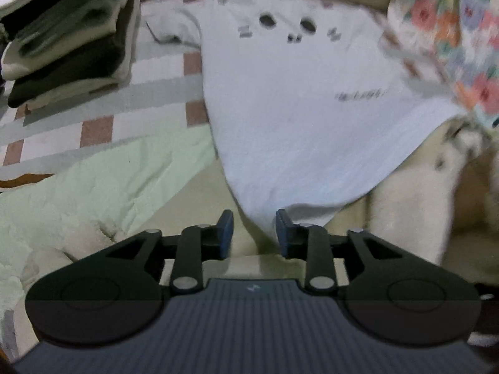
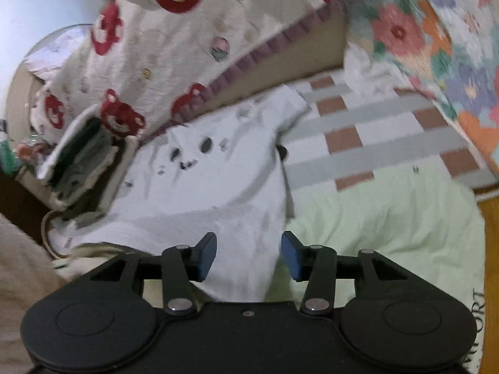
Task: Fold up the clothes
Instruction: 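Open both grippers to release the T-shirt onto the mat, then grasp the T-shirt hem with the left gripper while the right gripper approaches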
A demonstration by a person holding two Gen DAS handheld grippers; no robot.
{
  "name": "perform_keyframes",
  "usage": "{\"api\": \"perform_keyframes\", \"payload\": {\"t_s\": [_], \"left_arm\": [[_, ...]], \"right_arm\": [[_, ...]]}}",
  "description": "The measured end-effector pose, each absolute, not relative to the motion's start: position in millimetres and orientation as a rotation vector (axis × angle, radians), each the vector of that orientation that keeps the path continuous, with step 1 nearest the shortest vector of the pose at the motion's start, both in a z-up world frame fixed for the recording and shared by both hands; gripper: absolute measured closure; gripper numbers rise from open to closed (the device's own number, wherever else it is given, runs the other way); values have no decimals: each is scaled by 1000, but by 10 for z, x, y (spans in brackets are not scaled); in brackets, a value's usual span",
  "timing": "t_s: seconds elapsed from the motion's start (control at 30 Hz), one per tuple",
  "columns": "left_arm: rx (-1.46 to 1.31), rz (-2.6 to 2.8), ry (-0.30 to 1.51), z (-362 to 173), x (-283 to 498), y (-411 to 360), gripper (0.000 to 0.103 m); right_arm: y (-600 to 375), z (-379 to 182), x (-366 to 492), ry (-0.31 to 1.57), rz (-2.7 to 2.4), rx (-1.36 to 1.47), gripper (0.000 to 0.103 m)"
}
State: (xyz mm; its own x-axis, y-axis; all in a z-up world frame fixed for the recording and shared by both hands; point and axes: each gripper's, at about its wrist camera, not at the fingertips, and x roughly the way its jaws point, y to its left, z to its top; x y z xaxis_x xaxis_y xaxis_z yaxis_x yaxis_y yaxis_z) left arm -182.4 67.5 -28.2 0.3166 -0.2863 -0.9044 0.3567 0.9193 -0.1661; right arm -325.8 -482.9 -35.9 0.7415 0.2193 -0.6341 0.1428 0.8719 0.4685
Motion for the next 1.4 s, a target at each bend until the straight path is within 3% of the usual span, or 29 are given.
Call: {"api": "perform_keyframes", "payload": {"t_s": [0.2, 0.37, 0.57, 0.67, 0.8, 0.87, 0.93, 0.97, 1.17, 1.23, 1.4], "left_arm": [[44, -417, 1058, 156, -1645, 786, 67], [111, -330, 945, 293, -954, 639, 63], [116, -348, 895, 278, 72, 115, 61], [131, -372, 853, 146, 594, -207, 60], [162, -399, 822, -175, 1154, -560, 60], [155, -420, 817, -343, 1409, -677, 60], [132, -442, 817, -502, 1654, -757, 60], [121, -455, 815, -582, 1768, -791, 60], [88, -501, 851, -1054, 2411, -992, 60], [99, -504, 859, -1205, 2581, -1065, 60], [105, -481, 843, -1501, 3002, -1170, 60]], "right_arm": [[-4981, 22, -2995, 610, 134, 624, 50], [-4957, 336, -1801, 712, 167, 561, 48], [-4943, 677, -79, 924, 446, 970, 46], [-4677, 721, 698, 1048, 409, 856, 44], [-4350, 382, 1423, 1093, 310, 619, 44], [-4188, 211, 1784, 1111, 260, 500, 54], [-4139, -1, 1996, 1122, 250, 363, 93], [-4152, -117, 2051, 1117, 233, 335, 96], [-4336, -779, 2263, 1100, 131, 259, 89], [-4444, -918, 2278, 1102, 102, 263, 71], [-4690, -1084, 2357, 1099, 82, 289, 69]]}}
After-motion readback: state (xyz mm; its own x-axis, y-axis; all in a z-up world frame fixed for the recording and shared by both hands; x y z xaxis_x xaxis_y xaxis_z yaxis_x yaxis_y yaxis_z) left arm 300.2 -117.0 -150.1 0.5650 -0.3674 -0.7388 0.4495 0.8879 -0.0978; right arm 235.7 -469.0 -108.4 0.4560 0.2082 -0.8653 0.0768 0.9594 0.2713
